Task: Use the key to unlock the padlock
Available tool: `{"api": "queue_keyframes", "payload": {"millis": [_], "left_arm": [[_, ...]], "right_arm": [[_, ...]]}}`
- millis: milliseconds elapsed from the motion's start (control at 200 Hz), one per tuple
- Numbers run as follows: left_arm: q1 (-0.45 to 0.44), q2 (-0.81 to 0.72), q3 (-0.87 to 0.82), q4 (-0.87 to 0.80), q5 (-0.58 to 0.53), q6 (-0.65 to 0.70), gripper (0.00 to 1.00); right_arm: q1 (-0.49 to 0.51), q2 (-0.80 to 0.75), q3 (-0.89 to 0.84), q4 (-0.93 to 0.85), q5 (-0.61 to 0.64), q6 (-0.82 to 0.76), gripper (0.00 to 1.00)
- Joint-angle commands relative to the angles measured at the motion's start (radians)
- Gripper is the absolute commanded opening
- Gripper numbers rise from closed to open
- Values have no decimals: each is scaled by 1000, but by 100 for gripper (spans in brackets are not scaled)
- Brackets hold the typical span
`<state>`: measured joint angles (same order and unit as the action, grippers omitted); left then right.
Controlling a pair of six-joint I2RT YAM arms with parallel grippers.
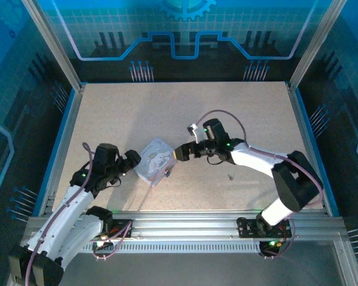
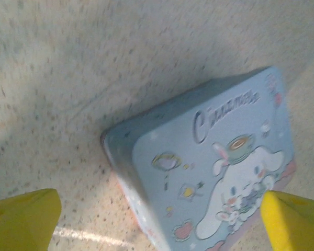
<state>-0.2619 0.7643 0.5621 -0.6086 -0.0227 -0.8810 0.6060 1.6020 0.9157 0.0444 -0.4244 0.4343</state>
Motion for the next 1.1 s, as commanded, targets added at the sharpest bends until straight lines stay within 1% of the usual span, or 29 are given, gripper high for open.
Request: {"api": "queue_keyframes", "payload": {"millis": [0,220,345,460,515,625,680,870,1095], "left_arm": [[-30,18,-39,33,80,-95,99],[-78,137,-77,245,188,-152,99],[-95,197,-63,317,194,-156,99],[-96,253,-45,386,209,-154,99],[-97,290,-30,420,227,-151,99],[-100,364,22,455,231,-127,99],[-102,401,53,465,228,-110,99],[-106,572,182,535,250,-71,99],[-119,772,352,570,252,-22,99]], "right_arm": [[30,78,80,-23,-39,39,100],[52,198,170,-47,-73,44,100],[52,226,188,-48,-92,43,100],[48,240,199,-54,-114,33,95],[41,246,202,-55,-130,31,90],[20,249,201,-56,-156,27,82],[8,244,194,-55,-160,27,81],[-47,216,165,-54,-174,10,80],[-116,180,132,-61,-158,-5,81]]}}
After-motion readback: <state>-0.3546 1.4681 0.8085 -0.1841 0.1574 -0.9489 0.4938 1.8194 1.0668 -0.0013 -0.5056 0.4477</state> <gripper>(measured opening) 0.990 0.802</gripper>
